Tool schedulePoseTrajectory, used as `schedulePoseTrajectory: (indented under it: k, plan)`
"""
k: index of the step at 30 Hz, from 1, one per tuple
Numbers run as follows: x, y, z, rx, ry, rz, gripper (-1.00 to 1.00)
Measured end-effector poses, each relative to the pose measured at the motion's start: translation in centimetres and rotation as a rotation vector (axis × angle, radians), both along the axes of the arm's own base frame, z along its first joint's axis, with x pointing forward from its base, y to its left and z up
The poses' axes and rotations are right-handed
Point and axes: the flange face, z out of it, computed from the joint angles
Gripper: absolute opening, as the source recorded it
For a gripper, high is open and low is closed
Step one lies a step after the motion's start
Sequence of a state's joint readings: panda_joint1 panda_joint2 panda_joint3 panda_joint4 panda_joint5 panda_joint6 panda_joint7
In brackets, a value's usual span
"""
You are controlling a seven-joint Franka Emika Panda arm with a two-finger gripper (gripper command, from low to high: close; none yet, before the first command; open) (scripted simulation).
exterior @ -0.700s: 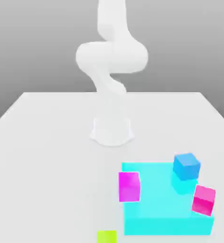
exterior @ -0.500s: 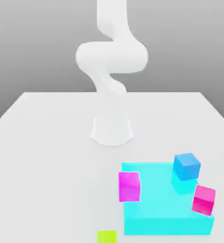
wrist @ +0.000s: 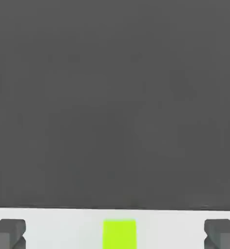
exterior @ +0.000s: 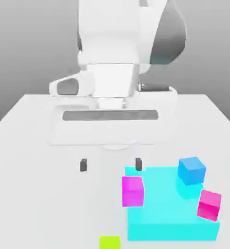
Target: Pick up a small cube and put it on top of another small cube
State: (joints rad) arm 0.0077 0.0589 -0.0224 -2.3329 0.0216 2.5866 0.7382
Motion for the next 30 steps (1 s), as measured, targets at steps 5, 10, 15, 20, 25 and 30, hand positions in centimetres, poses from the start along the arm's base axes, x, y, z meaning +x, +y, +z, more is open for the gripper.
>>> schedulePoseTrajectory:
  k: [5,10,15,20,25,30]
  plan:
    - [-0.6,-0.2,-9.2,-0.005,0.127,0.006,0.0]
    - [-1.3,-0.3,-17.2,-0.008,0.192,0.009,0.0]
    - [-1.4,-0.3,-19.8,-0.008,0.194,0.009,-1.0]
    - [-1.4,-0.3,-19.2,-0.008,0.195,0.009,-1.0]
    - [-2.1,1.8,-13.3,-0.009,0.195,0.074,-1.0]
    - [-6.2,9.8,-8.8,-0.022,0.193,0.346,-1.0]
